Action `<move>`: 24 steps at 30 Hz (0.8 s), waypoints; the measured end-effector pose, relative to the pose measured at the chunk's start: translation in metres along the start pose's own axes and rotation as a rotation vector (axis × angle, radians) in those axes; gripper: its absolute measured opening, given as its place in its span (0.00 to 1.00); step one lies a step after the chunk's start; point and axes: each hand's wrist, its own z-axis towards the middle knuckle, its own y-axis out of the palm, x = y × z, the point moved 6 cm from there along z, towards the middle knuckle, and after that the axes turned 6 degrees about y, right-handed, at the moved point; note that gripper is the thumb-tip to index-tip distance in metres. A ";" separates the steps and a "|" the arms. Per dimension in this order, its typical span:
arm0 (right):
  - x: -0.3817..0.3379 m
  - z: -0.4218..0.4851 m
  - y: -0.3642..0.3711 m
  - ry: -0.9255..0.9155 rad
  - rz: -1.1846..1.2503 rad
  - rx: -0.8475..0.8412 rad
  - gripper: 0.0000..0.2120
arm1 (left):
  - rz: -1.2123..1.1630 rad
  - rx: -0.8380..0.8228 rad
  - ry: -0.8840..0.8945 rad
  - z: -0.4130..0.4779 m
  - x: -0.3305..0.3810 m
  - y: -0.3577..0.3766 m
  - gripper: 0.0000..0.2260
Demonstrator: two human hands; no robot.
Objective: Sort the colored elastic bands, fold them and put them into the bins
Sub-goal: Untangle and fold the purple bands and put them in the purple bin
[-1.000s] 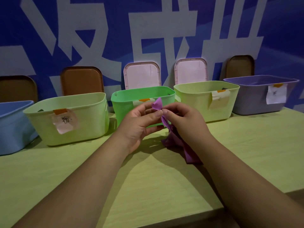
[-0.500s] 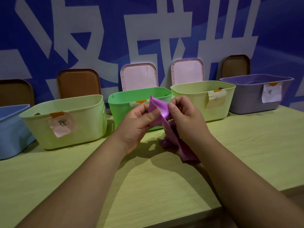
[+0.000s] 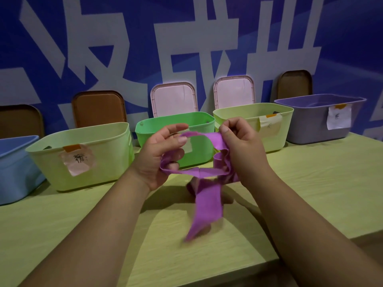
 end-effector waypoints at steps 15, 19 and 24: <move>0.021 -0.002 0.015 0.317 -0.042 -0.303 0.13 | -0.199 -0.003 0.011 -0.005 0.003 -0.002 0.26; 0.021 0.001 0.014 0.283 0.093 -0.318 0.11 | -0.073 0.068 -0.067 -0.001 -0.014 0.000 0.21; 0.017 0.000 0.017 0.239 0.197 -0.322 0.09 | 0.020 0.084 -0.121 -0.001 -0.030 0.004 0.13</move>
